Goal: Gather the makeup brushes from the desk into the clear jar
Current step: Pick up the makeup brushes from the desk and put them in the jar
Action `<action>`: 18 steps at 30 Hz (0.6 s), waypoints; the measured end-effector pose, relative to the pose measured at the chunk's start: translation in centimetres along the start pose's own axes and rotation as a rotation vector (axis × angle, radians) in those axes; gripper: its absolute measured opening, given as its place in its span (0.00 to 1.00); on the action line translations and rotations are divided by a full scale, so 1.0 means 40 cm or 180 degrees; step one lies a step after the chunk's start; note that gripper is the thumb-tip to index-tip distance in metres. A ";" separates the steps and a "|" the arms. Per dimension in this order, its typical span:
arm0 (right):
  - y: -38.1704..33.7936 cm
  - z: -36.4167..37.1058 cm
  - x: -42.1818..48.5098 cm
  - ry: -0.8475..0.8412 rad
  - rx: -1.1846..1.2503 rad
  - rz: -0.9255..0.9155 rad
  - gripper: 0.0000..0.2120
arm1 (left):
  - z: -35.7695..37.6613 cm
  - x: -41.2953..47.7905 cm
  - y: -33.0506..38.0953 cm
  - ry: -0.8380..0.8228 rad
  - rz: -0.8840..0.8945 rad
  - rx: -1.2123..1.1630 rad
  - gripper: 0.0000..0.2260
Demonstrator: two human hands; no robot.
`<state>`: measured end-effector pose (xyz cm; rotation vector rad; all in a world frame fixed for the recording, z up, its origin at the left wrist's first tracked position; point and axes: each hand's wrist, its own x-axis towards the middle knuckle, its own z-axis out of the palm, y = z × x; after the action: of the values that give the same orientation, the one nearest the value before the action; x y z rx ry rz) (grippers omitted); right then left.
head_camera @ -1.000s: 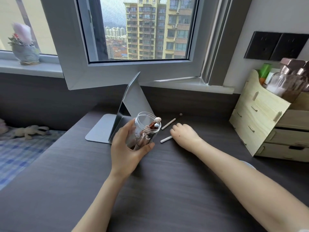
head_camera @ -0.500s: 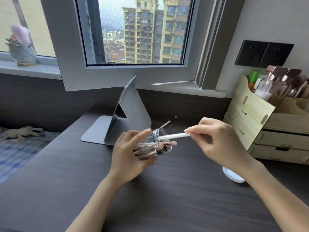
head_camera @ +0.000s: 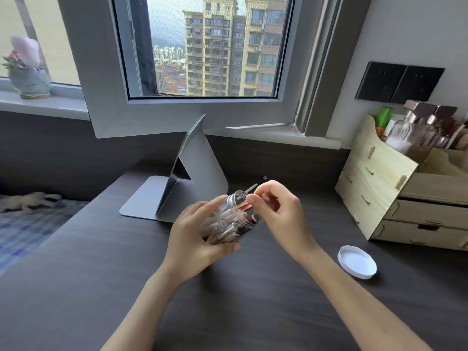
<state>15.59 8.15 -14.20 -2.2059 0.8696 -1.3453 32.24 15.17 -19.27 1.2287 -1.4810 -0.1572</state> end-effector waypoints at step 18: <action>0.320 0.171 0.212 -0.1964 -0.3532 0.0324 0.18 | -0.010 0.019 -0.027 0.0466 -0.0540 -0.0634 0.30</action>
<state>20.81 -6.78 -19.91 -2.9805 1.6467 0.0389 33.33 14.34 -19.35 1.1769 -1.2045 -0.3144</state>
